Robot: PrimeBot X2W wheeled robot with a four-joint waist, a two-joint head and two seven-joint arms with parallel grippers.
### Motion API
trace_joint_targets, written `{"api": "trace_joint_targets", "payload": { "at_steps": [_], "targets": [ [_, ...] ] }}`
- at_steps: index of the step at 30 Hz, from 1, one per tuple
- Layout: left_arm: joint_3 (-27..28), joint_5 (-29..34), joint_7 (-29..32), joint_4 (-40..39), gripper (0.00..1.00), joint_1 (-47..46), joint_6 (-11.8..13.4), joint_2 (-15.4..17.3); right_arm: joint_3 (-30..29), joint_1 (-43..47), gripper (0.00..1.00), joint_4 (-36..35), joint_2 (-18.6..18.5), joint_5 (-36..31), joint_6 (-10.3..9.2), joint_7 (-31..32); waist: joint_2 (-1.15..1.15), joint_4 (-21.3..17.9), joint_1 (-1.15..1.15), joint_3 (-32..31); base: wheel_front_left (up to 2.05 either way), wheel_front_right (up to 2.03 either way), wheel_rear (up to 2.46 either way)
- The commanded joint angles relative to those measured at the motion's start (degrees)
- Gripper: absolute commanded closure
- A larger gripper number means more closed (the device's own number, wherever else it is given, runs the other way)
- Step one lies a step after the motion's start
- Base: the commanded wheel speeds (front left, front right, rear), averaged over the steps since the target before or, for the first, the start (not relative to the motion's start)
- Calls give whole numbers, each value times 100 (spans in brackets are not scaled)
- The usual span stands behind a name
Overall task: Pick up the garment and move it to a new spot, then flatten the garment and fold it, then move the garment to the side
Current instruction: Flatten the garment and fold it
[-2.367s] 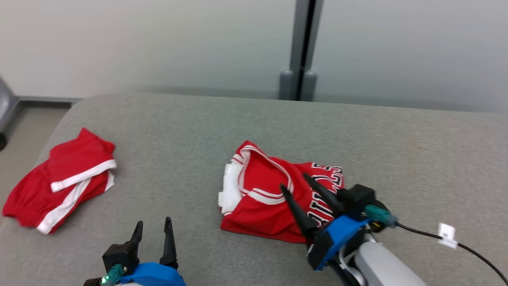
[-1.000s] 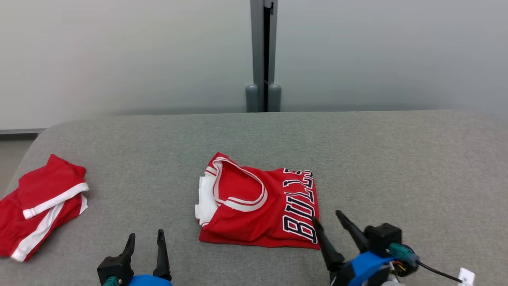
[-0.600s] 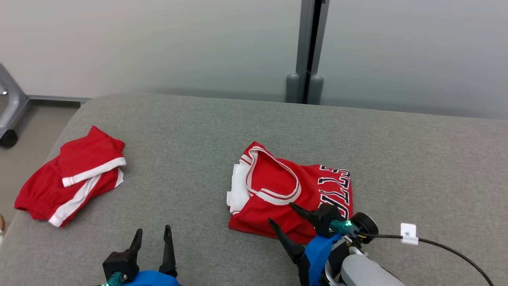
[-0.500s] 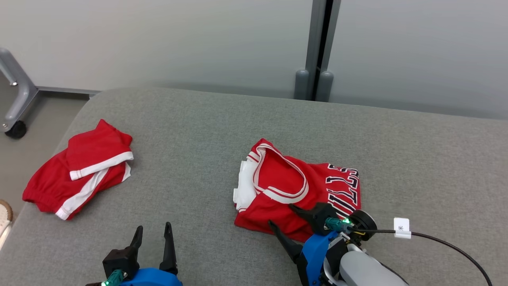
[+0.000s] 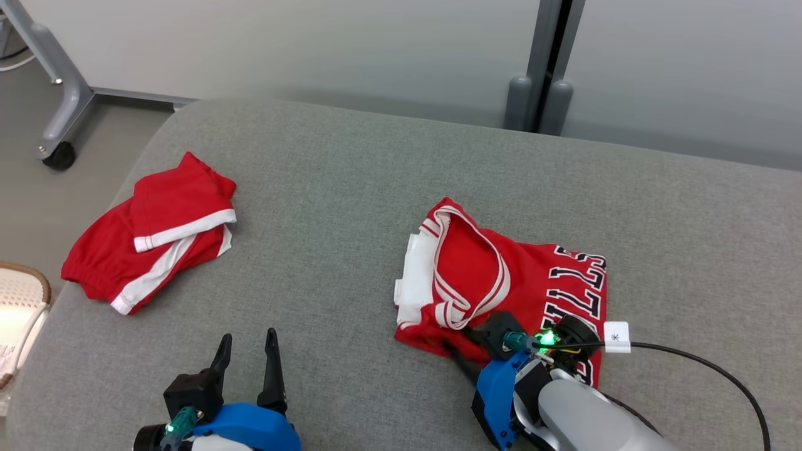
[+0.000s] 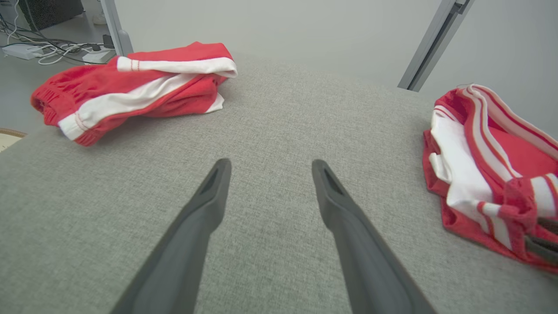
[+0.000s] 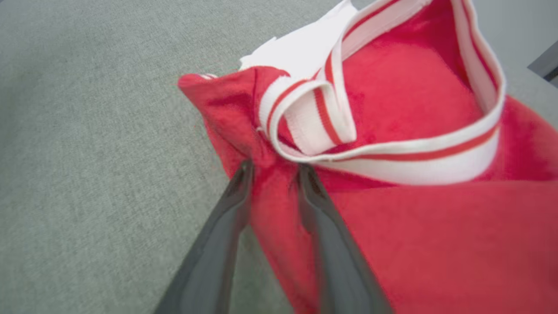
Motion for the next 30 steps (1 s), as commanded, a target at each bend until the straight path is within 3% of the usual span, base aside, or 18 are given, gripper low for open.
{"api": "trace_joint_targets", "payload": {
  "at_steps": [1,9,10,11,17,21,25,30],
  "targets": [
    [-35,-25,-26,-20,0,-108,7,3,46,-130,100,72,-14,2,-2,-55,0,62,0,59,0,0,0],
    [-112,-106,-26,-77,0,-117,31,2,496,-48,100,-212,-6,107,-1,-409,0,184,0,64,0,0,0],
    [-119,-108,-25,-74,0,-98,30,2,631,28,40,-244,-4,184,-1,-411,0,193,0,54,0,0,0],
    [-123,-118,-26,-66,0,-83,29,3,759,68,0,-290,-8,288,-1,-415,0,198,0,45,0,0,0],
    [-69,-125,-26,-58,0,-53,22,2,1071,-49,0,-469,-11,625,-2,-485,0,120,0,14,0,0,0],
    [-24,-67,-26,-74,0,-44,32,3,739,-27,0,-987,-121,651,-2,-505,0,-33,0,-54,0,0,0],
    [67,32,-26,-105,0,6,21,0,-301,435,0,-1616,-344,314,-2,-502,0,-286,0,-192,0,0,0],
    [163,178,-25,-132,0,74,-8,3,-2032,1139,0,-2022,-294,-238,-2,-504,0,-662,0,-385,0,0,0]
  ]
}}
